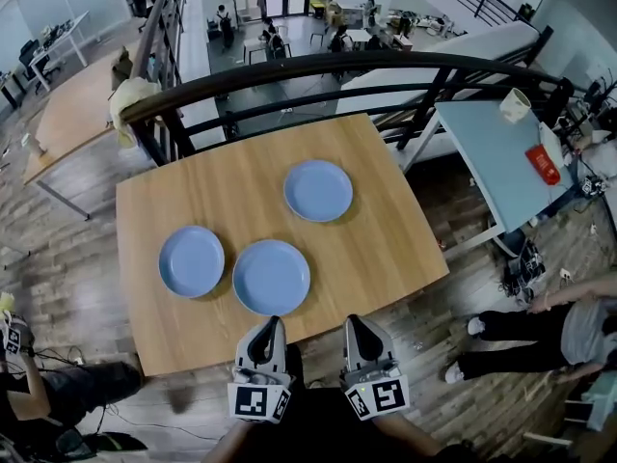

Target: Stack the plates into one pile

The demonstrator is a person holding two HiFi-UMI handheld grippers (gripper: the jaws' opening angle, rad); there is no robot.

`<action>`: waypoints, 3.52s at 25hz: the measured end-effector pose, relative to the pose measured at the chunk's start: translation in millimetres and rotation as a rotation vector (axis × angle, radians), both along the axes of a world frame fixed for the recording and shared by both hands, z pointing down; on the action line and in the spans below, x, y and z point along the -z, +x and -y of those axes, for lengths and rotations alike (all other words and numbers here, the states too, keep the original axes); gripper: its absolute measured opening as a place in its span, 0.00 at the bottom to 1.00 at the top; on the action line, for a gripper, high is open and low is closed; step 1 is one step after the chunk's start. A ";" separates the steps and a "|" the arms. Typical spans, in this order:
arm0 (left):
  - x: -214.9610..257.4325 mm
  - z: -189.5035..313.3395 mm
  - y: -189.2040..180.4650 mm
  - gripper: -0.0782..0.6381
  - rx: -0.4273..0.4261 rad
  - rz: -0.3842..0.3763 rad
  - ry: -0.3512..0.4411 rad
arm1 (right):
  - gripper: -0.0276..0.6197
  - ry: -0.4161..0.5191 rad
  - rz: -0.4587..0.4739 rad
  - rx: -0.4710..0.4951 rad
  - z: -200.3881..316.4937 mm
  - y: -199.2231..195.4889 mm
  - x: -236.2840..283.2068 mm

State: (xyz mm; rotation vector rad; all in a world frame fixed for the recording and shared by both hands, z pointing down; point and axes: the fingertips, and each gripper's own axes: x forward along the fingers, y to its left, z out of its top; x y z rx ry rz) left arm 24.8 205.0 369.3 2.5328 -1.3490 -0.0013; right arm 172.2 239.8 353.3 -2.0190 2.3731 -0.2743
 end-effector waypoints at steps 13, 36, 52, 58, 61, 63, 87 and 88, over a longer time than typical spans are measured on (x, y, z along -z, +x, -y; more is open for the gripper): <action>-0.7 100.9 -22.5 0.14 -0.053 -0.033 -0.009 | 0.09 -0.034 -0.034 -0.032 93.9 -29.1 2.1; -22.8 188.0 -12.9 0.14 -0.020 -0.021 -0.048 | 0.09 -0.057 -0.037 -0.055 170.5 -6.2 -13.5; -60.3 248.5 33.9 0.14 0.023 0.048 -0.115 | 0.09 -0.124 -0.004 -0.032 235.4 50.5 -51.6; -87.9 277.6 48.0 0.15 0.025 0.080 -0.161 | 0.09 -0.165 0.003 -0.028 263.8 64.4 -75.3; -99.0 289.1 56.0 0.15 0.023 0.073 -0.202 | 0.09 -0.186 0.008 -0.032 275.0 72.5 -86.5; -106.7 295.1 60.1 0.15 0.024 0.072 -0.217 | 0.09 -0.199 0.013 -0.037 282.0 78.5 -93.8; -203.5 350.4 83.6 0.15 0.058 0.147 -0.382 | 0.10 -0.359 0.041 -0.101 339.5 138.9 -196.1; -208.5 352.1 84.2 0.15 0.057 0.152 -0.389 | 0.10 -0.367 0.043 -0.105 341.3 140.7 -201.6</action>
